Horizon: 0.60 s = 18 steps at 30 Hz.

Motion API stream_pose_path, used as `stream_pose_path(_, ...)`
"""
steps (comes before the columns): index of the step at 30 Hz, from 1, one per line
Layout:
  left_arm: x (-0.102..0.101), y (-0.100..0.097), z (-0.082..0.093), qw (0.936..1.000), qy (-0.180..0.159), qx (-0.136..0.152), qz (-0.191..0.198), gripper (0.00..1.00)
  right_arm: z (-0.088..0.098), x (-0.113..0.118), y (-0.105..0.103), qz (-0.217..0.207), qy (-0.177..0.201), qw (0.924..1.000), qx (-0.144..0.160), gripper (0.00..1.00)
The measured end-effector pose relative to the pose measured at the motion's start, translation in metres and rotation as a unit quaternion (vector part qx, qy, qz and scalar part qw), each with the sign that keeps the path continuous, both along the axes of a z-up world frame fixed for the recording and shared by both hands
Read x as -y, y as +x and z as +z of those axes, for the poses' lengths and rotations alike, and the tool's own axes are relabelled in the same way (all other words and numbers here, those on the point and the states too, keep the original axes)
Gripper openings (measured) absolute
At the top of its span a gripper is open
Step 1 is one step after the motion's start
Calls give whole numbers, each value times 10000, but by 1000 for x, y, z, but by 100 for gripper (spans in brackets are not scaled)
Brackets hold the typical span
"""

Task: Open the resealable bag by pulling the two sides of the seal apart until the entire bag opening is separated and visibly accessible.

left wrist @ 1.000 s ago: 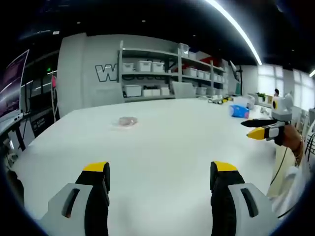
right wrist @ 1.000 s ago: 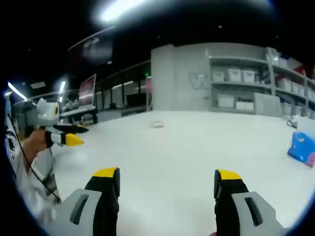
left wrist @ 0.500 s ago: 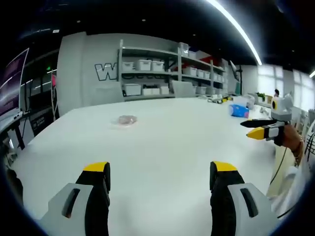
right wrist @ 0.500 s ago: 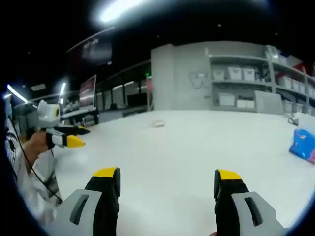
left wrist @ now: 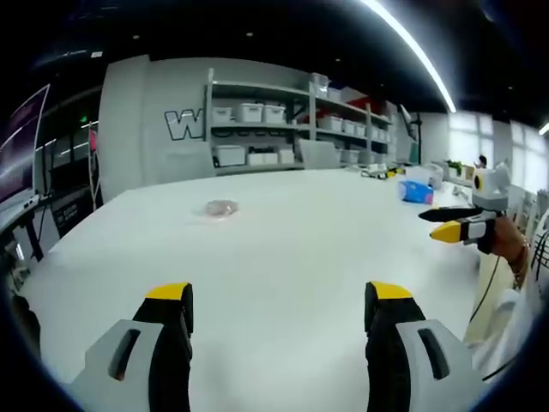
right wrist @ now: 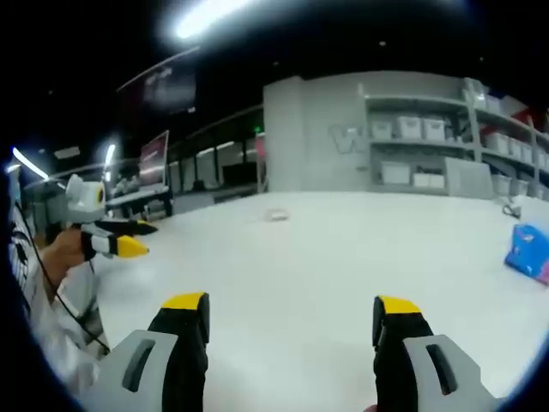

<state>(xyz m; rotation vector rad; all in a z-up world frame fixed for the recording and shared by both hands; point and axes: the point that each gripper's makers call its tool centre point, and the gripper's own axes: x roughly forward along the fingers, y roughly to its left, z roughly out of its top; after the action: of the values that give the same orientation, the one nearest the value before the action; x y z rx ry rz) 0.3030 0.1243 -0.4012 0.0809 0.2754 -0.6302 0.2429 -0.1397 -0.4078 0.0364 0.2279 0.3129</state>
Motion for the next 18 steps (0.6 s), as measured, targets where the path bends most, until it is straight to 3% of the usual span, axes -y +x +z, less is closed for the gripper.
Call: stream_pose_path(18, 1, 1, -1, 10000, 30, -18, -47, 81, -1, -3, 0, 49, -51, 10000, -53, 78)
